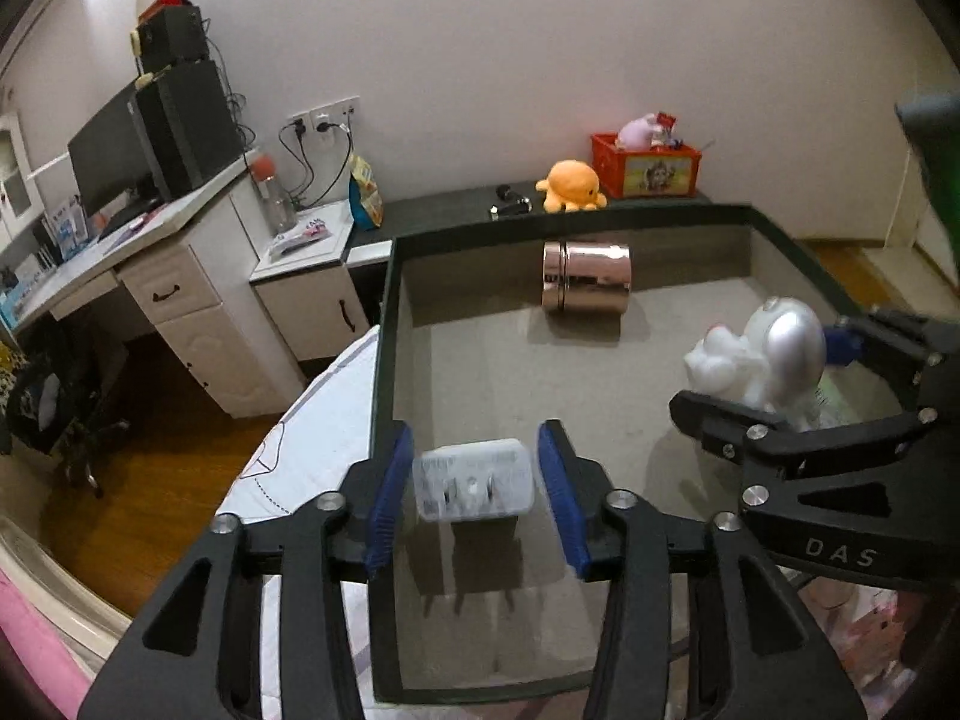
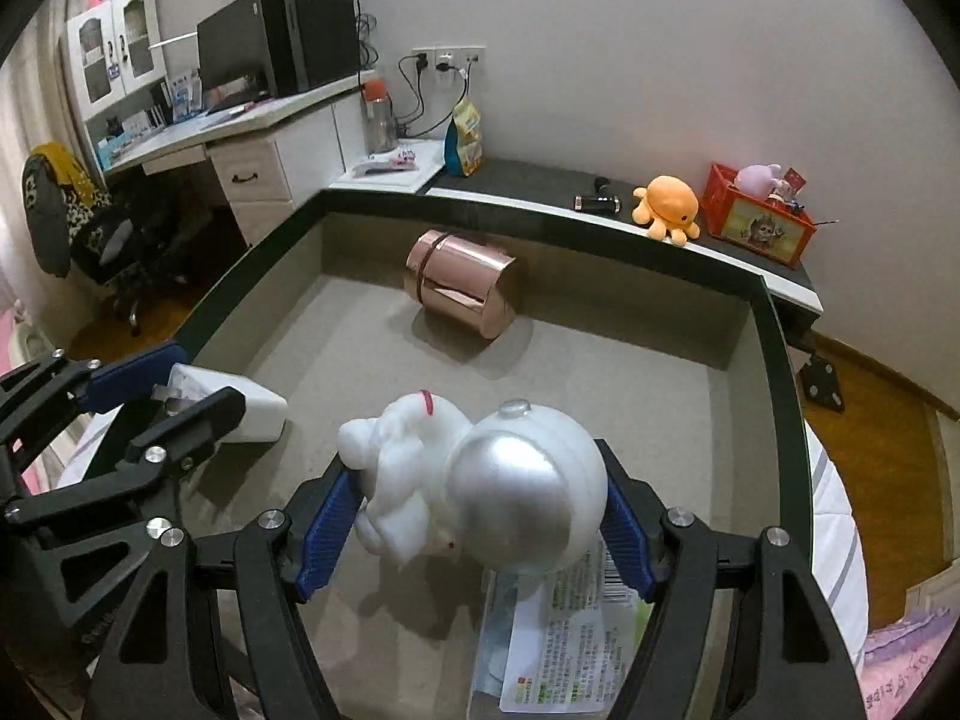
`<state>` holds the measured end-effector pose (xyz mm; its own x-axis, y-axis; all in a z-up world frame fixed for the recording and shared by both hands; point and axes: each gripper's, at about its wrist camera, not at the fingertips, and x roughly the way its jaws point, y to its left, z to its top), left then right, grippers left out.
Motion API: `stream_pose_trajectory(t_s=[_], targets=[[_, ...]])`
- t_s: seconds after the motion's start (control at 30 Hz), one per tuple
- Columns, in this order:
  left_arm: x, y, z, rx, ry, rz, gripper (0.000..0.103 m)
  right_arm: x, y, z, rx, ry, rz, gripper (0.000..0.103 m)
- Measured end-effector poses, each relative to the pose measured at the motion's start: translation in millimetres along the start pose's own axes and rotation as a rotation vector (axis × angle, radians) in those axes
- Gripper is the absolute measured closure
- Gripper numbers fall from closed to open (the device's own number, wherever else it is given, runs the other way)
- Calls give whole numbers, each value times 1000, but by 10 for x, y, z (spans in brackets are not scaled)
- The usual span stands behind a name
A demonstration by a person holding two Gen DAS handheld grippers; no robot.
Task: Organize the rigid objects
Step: 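Carry both items into the pink box tray and open both tools, then pull both tools back from the tray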
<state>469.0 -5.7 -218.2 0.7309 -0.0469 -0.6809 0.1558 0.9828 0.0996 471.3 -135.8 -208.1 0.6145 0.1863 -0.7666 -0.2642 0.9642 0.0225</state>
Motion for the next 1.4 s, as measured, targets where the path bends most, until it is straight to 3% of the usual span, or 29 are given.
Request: stream_pose_trajectory(t_s=[0.13,0.2,0.43,0.6,0.63,0.73,0.87,1.07,1.4], targets=[[-321,120,41,-36,-82,14,14,-183,-41,32,32,-57,-5,22],[-492,164,63,-51,-131,8,4,-380,-58,41,49,-105,5,21],[-1474,193,-95,-81,-321,41,0,-1204,121,-56,11,-252,-32,17],[-2167,91,-387,-74,-433,90,0,-1987,268,-438,9,-417,-63,10],[-2322,59,-470,-76,-458,99,0,-2106,285,-517,13,-442,-69,0],[-2626,-14,-620,-68,-499,109,0,-2547,366,-803,30,-549,-72,0],[-2988,-138,-746,-62,-554,142,0,-2938,448,-1063,42,-607,-97,0],[-3435,-275,-885,-43,-623,104,0,-3313,546,-1320,56,-676,-121,0],[-3749,-412,-1021,-28,-669,79,0,-3656,593,-1582,75,-733,-134,0]])
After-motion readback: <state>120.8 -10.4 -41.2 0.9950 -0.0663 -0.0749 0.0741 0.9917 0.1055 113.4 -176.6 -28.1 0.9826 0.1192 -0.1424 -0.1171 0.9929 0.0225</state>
